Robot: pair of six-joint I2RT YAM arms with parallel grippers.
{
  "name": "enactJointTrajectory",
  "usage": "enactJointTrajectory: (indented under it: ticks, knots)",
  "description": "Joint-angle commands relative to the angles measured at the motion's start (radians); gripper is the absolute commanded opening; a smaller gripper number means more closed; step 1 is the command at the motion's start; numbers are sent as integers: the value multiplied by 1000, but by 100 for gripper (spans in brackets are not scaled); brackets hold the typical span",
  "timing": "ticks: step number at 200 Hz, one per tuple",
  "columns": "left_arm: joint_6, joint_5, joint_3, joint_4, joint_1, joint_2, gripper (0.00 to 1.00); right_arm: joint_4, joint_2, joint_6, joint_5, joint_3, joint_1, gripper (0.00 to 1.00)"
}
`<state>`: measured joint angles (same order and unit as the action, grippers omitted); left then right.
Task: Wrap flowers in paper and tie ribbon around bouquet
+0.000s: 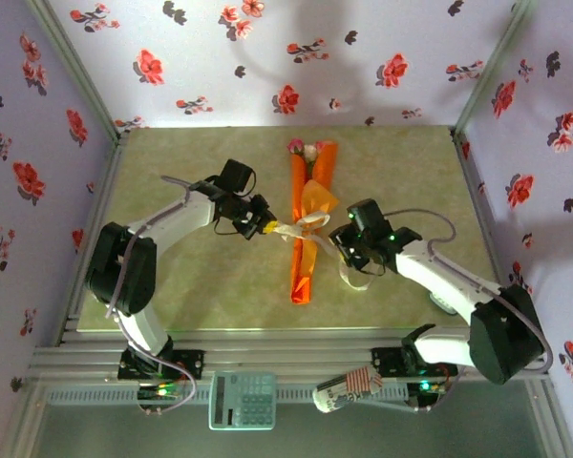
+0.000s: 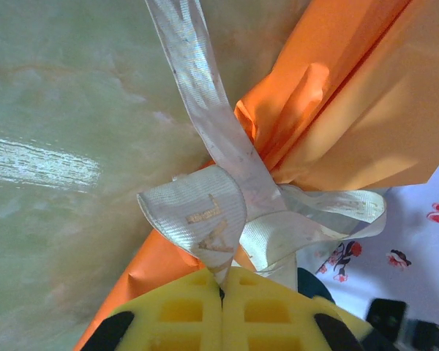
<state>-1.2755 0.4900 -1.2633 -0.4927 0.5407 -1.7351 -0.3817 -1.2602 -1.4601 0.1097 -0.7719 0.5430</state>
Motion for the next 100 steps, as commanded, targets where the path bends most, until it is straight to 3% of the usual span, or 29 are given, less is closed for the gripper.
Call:
enactJointTrajectory:
  ticks: [1,18,28,46,73,100]
  knots:
    - [22,9,-33,-27,10,-7,0,49,-27,-143,-78,-42,-22,34]
    - [21,8,-34,-26,10,-7,0,-183,-129,199,-82,-191,-53,25]
    - [21,7,-36,-23,10,-9,0,-308,-182,396,-131,-254,-37,26]
    - [24,9,-42,-27,11,-11,0,-343,-235,713,-129,-242,-20,33]
    - [24,9,-42,-27,10,-9,0,-403,-308,981,-139,-247,-29,37]
    - [26,9,-45,-33,10,-11,0,-407,-382,1047,-132,-266,-30,43]
